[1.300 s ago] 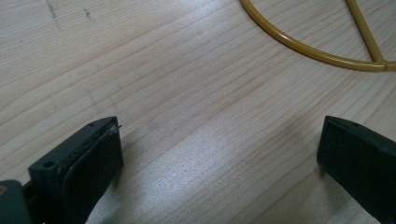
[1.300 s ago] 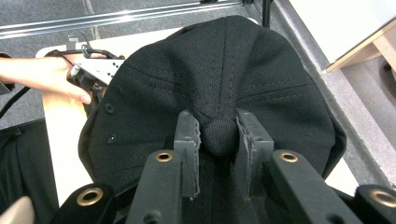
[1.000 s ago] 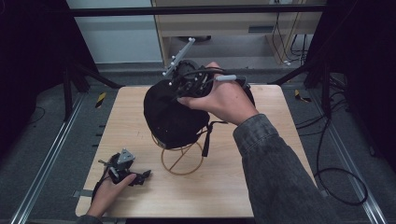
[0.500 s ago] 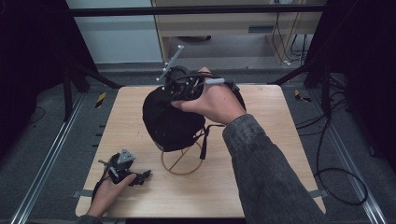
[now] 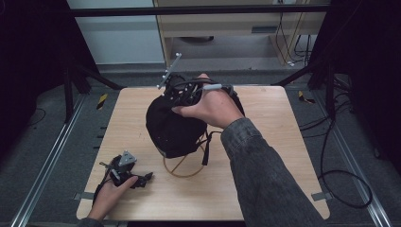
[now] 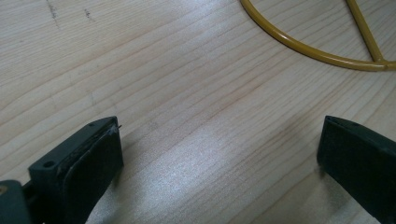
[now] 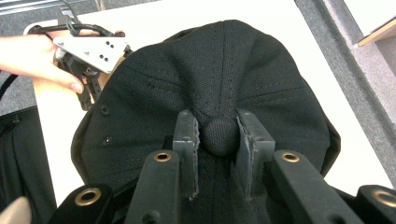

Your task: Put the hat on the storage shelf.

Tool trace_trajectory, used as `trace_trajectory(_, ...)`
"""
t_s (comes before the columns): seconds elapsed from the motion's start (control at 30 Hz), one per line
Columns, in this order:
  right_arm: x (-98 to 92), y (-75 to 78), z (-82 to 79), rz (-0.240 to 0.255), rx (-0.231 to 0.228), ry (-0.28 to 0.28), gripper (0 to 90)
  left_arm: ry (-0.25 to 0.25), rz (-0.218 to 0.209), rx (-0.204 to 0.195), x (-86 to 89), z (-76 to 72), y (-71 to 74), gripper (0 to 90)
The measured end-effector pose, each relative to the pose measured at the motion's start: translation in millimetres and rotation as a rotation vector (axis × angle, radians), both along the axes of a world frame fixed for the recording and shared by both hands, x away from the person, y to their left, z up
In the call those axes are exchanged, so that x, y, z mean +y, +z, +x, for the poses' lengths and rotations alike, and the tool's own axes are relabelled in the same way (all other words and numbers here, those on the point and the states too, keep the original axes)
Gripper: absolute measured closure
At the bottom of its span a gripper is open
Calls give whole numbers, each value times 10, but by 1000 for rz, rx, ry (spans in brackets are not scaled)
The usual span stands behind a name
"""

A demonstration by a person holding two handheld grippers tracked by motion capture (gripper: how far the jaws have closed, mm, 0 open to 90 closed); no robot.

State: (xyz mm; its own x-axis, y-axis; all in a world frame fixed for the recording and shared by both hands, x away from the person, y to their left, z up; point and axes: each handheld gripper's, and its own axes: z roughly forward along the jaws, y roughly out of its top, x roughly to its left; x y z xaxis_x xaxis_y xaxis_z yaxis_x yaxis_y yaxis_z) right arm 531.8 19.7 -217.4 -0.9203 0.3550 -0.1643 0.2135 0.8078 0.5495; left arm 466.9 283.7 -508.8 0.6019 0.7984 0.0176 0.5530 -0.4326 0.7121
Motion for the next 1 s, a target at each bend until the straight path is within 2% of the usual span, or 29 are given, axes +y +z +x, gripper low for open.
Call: trace_trajectory(1.0, 11, -127, 52, 4, 22, -18, 681, 0, 0, 0, 0, 0, 0, 0)
